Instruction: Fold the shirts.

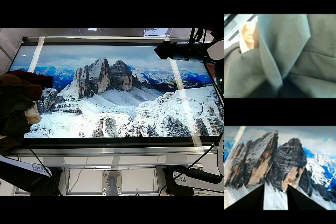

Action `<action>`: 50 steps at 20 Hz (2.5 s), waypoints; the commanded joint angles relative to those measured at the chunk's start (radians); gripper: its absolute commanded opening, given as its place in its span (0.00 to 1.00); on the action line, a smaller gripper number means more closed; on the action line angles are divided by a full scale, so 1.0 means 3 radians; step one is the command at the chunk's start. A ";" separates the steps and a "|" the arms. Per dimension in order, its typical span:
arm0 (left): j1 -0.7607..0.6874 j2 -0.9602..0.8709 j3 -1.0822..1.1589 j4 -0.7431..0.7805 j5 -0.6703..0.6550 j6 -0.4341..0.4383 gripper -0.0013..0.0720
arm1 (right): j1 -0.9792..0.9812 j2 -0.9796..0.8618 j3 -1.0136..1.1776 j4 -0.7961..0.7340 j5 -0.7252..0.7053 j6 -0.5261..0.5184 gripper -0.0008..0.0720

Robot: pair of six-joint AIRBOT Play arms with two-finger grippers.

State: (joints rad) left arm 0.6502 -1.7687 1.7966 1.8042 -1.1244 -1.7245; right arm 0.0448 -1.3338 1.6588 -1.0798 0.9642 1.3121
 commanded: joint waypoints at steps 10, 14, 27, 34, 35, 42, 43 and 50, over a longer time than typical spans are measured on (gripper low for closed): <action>-0.0332 0.0623 0.0923 -0.4428 -0.0657 0.1527 0.03 | -0.0006 0.0306 0.0004 -0.0038 0.0088 -0.0001 0.48; -0.1040 0.0935 0.0922 -0.4729 -0.1019 0.1649 0.03 | -0.0006 0.0678 0.0003 -0.0772 0.0253 0.0000 0.48; -0.4013 0.0051 0.0075 -0.3091 0.0570 0.1184 0.03 | -0.0005 0.0963 -0.0628 -0.1314 0.1109 -0.0001 0.48; -0.3891 -0.0345 0.0262 -0.3527 0.1026 0.1147 0.97 | -0.0005 0.0959 -0.2069 -0.0510 0.0660 -0.0167 0.49; -0.3777 -0.0343 0.0437 -0.3451 0.0971 0.1150 0.97 | -0.0005 0.0959 -0.2209 -0.0334 0.0553 -0.0224 0.49; -0.2669 -0.0228 0.0916 -0.1891 -0.0708 0.0687 0.97 | 0.0000 0.0558 -0.2646 0.0710 -0.0186 -0.0352 0.62; -0.2522 -0.0228 0.0801 -0.1766 -0.1011 0.0678 0.97 | -0.0005 0.0415 -0.2646 0.0685 -0.0219 -0.0351 0.62; -0.1986 -0.0228 0.0338 -0.1661 -0.1528 0.0876 0.97 | -0.0195 -0.0209 -0.2639 0.0612 -0.0647 -0.0248 0.62</action>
State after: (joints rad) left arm 0.0002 -1.8378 1.9259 1.2636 -1.5120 -1.4906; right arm 0.0219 -1.3441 0.8703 -0.8917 0.8257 1.2144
